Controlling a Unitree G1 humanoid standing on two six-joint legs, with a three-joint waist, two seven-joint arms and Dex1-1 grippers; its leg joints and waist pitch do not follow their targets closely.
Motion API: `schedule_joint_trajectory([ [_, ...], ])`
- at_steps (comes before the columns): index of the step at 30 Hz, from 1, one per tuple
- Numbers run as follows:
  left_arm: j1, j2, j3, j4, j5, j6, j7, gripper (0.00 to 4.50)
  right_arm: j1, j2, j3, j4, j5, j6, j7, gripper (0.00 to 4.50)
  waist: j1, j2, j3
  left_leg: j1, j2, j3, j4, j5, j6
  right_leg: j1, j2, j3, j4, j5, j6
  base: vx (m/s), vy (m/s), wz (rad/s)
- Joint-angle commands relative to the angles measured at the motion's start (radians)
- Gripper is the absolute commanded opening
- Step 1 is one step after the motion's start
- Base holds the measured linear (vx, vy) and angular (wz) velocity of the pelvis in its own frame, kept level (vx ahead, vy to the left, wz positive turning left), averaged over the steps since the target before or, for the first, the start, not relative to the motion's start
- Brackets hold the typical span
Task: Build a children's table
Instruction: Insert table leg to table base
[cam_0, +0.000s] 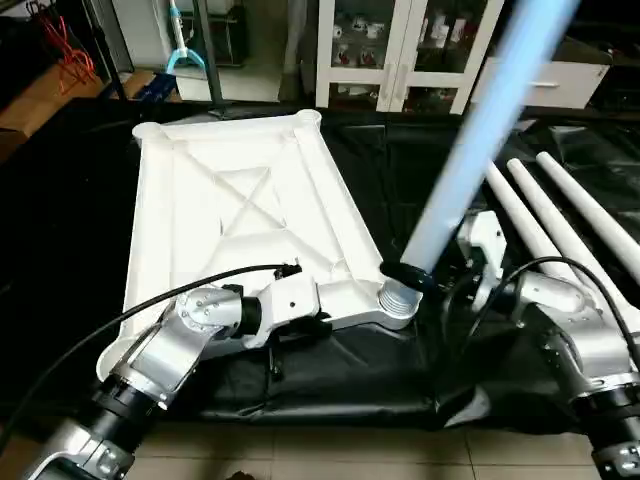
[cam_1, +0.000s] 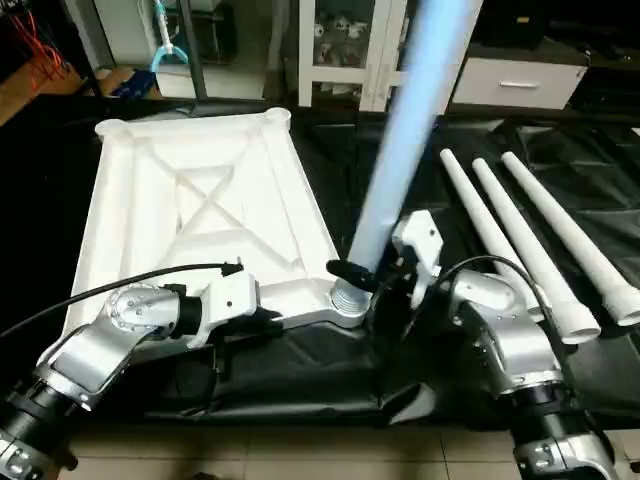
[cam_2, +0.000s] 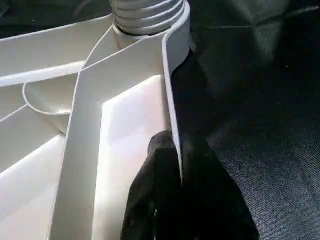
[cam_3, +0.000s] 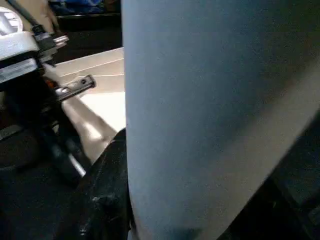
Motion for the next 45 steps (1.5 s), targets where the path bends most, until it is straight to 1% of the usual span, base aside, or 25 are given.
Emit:
schedule_joint_trajectory([
  [1,0.006,0.029,0.003,-0.040,-0.035,-0.078,-0.098,0.00,0.065,-0.090,-0.046,0.182,-0.092,0.042,-0.003,1.85,-0.005,-0.007,-0.037,0.017,0.077,-0.026,-0.069,-0.080,0.118,0.019,-0.101,0.061,-0.079,0.170,-0.236,0.000,0.000,0.00],
  [3,0.006,0.026,0.001,-0.044,-0.034,-0.076,-0.096,0.00,0.074,-0.093,-0.039,0.184,-0.095,0.029,0.013,1.85,-0.004,-0.010,-0.036,0.019,0.078,-0.026,-0.071,-0.074,0.121,0.016,-0.098,0.060,-0.078,0.169,-0.235,0.000,0.000,0.00],
  [6,0.001,0.015,-0.012,-0.037,-0.015,-0.077,-0.069,0.00,0.085,-0.074,-0.007,0.202,-0.130,-0.013,-0.023,1.85,-0.005,-0.007,-0.035,0.018,0.079,-0.027,-0.072,-0.080,0.118,0.015,-0.100,0.058,-0.080,0.144,-0.236,0.000,0.000,0.00],
  [11,0.004,0.011,-0.016,-0.037,-0.006,-0.072,-0.060,0.00,0.086,-0.047,0.014,0.205,-0.162,-0.008,-0.093,1.85,-0.007,-0.007,-0.031,0.019,0.080,-0.028,-0.078,-0.106,0.099,0.013,-0.099,0.058,-0.085,0.097,-0.236,0.000,0.000,0.00],
  [17,0.005,0.009,-0.015,-0.039,0.000,-0.057,-0.063,0.00,0.063,-0.008,0.044,0.224,-0.207,0.046,-0.195,1.85,-0.017,-0.003,-0.019,0.024,0.082,-0.034,-0.099,-0.271,0.007,0.003,-0.099,0.062,-0.105,-0.126,-0.215,0.000,0.000,0.00],
  [18,0.005,0.009,-0.015,-0.039,0.001,-0.057,-0.063,0.00,0.060,-0.007,0.047,0.228,-0.208,0.048,-0.198,1.85,-0.019,-0.005,-0.015,0.029,0.080,-0.034,-0.102,-0.334,-0.019,-0.002,-0.102,0.065,-0.114,-0.208,-0.202,0.000,0.000,0.00],
  [19,0.006,0.008,-0.016,-0.039,0.004,-0.057,-0.064,0.00,0.057,-0.005,0.051,0.235,-0.209,0.052,-0.207,1.85,-0.022,-0.007,-0.015,0.031,0.079,-0.036,-0.104,-0.363,-0.035,-0.003,-0.104,0.067,-0.118,-0.261,-0.189,0.000,0.000,0.00],
  [21,0.005,0.007,-0.017,-0.038,0.005,-0.055,-0.064,0.00,0.055,-0.002,0.054,0.239,-0.206,0.066,-0.219,1.85,-0.024,-0.006,-0.020,0.032,0.081,-0.036,-0.105,-0.337,-0.034,-0.004,-0.103,0.069,-0.118,-0.217,-0.188,0.000,0.000,0.00],
  [22,0.005,0.007,-0.017,-0.038,0.005,-0.054,-0.063,0.00,0.055,-0.001,0.053,0.239,-0.206,0.068,-0.223,1.85,-0.026,-0.004,-0.021,0.031,0.082,-0.035,-0.107,-0.311,-0.029,-0.003,-0.100,0.068,-0.115,-0.161,-0.194,0.000,0.000,0.00],
  [25,0.006,0.001,-0.016,-0.037,0.006,-0.040,-0.053,0.00,0.060,0.013,0.041,0.238,-0.204,0.085,-0.261,1.85,-0.030,-0.006,-0.019,0.031,0.082,-0.033,-0.110,-0.315,-0.028,-0.005,-0.098,0.068,-0.113,-0.115,-0.204,0.000,0.000,0.00],
  [29,-0.003,-0.019,-0.006,-0.019,0.042,0.015,0.014,0.00,0.042,0.051,0.007,0.262,-0.218,0.102,-0.428,1.85,-0.034,-0.006,-0.013,0.034,0.081,-0.036,-0.114,-0.386,-0.054,-0.014,-0.102,0.071,-0.123,-0.236,-0.185,0.000,0.000,0.00],
  [30,-0.010,-0.025,-0.005,-0.010,0.057,0.030,0.038,0.00,0.035,0.060,-0.003,0.271,-0.222,0.103,-0.471,1.85,-0.038,-0.003,-0.012,0.035,0.080,-0.038,-0.115,-0.405,-0.069,-0.018,-0.102,0.071,-0.124,-0.271,-0.177,0.000,0.000,0.00],
  [31,-0.010,-0.025,-0.005,-0.010,0.057,0.030,0.038,0.00,0.035,0.060,-0.003,0.271,-0.222,0.103,-0.471,1.85,-0.041,-0.005,-0.011,0.032,0.080,-0.040,-0.116,-0.411,-0.077,-0.019,-0.102,0.071,-0.125,-0.290,-0.170,0.000,0.000,0.00],
  [32,-0.021,-0.040,0.002,0.003,0.078,0.067,0.076,0.00,0.022,0.076,-0.020,0.285,-0.226,0.111,-0.539,1.85,-0.044,-0.002,-0.011,0.032,0.081,-0.045,-0.118,-0.437,-0.092,-0.022,-0.102,0.071,-0.126,-0.315,-0.153,0.000,0.000,0.00],
  [34,-0.042,-0.089,0.027,0.007,0.070,0.166,0.135,0.00,0.002,0.102,-0.035,0.304,-0.243,0.117,-0.642,1.85,-0.049,-0.001,-0.011,0.034,0.077,-0.047,-0.118,-0.458,-0.102,-0.027,-0.102,0.071,-0.129,-0.323,-0.149,0.000,0.000,0.00],
  [35,-0.059,-0.126,0.042,0.010,0.066,0.233,0.177,0.00,-0.015,0.124,-0.045,0.321,-0.256,0.117,-0.720,1.85,-0.055,-0.001,-0.009,0.036,0.078,-0.045,-0.120,-0.468,-0.115,-0.031,-0.101,0.072,-0.128,-0.321,-0.152,0.000,0.000,0.00],
  [36,-0.067,-0.146,0.049,0.013,0.067,0.262,0.201,0.00,-0.024,0.135,-0.050,0.331,-0.259,0.116,-0.756,1.85,-0.056,-0.002,-0.012,0.035,0.076,-0.048,-0.118,-0.463,-0.116,-0.030,-0.102,0.070,-0.128,-0.318,-0.152,0.000,0.000,0.00],
  [38,-0.109,-0.246,0.085,0.041,0.065,0.370,0.313,0.00,-0.073,0.185,-0.066,0.389,-0.274,0.101,-0.920,1.85,-0.062,0.002,-0.019,0.027,0.075,-0.047,-0.117,-0.398,-0.117,-0.021,-0.099,0.070,-0.118,-0.219,-0.166,0.000,0.000,0.00],
  [39,-0.118,-0.267,0.094,0.049,0.065,0.385,0.338,0.00,-0.084,0.196,-0.070,0.402,-0.276,0.096,-0.952,1.85,-0.064,0.000,-0.018,0.024,0.075,-0.045,-0.119,-0.383,-0.111,-0.020,-0.097,0.070,-0.118,-0.190,-0.169,0.000,0.000,0.00],
  [40,-0.128,-0.293,0.105,0.059,0.065,0.405,0.370,0.00,-0.098,0.208,-0.075,0.419,-0.278,0.089,-0.993,1.85,-0.061,-0.003,-0.025,0.022,0.074,-0.044,-0.117,-0.351,-0.098,-0.013,-0.097,0.068,-0.118,-0.150,-0.168,0.000,0.000,0.00],
  [41,-0.167,-0.384,0.149,0.097,0.055,0.457,0.475,0.00,-0.145,0.253,-0.101,0.475,-0.275,0.051,-1.128,1.85,-0.060,0.002,-0.031,0.018,0.074,-0.037,-0.111,-0.252,-0.063,-0.009,-0.093,0.069,-0.109,-0.023,-0.186,0.000,0.000,0.00],
  [42,-0.189,-0.425,0.172,0.117,0.050,0.469,0.525,0.00,-0.169,0.275,-0.112,0.507,-0.271,0.032,-1.188,1.85,-0.061,0.006,-0.029,0.023,0.072,-0.031,-0.107,-0.235,-0.060,-0.019,-0.094,0.073,-0.111,0.003,-0.200,0.000,0.000,0.00],
  [43,-0.189,-0.425,0.172,0.117,0.050,0.469,0.525,0.00,-0.169,0.275,-0.112,0.507,-0.271,0.032,-1.188,1.85,-0.059,0.002,-0.034,0.024,0.069,-0.028,-0.099,-0.198,-0.051,-0.013,-0.094,0.073,-0.109,0.056,-0.219,0.000,0.000,0.00],
  [44,-0.210,-0.461,0.190,0.134,0.042,0.483,0.561,0.00,-0.194,0.295,-0.121,0.541,-0.268,0.012,-1.248,1.85,-0.052,0.000,-0.038,0.014,0.066,-0.023,-0.089,-0.123,-0.020,-0.002,-0.098,0.074,-0.098,0.164,-0.225,0.000,0.000,0.00],
  [45,-0.219,-0.478,0.201,0.140,0.037,0.493,0.577,0.00,-0.207,0.303,-0.124,0.559,-0.267,0.004,-1.275,1.85,-0.051,0.001,-0.040,0.010,0.065,-0.022,-0.086,-0.080,-0.005,0.002,-0.097,0.073,-0.091,0.227,-0.229,0.000,0.000,0.00],
])
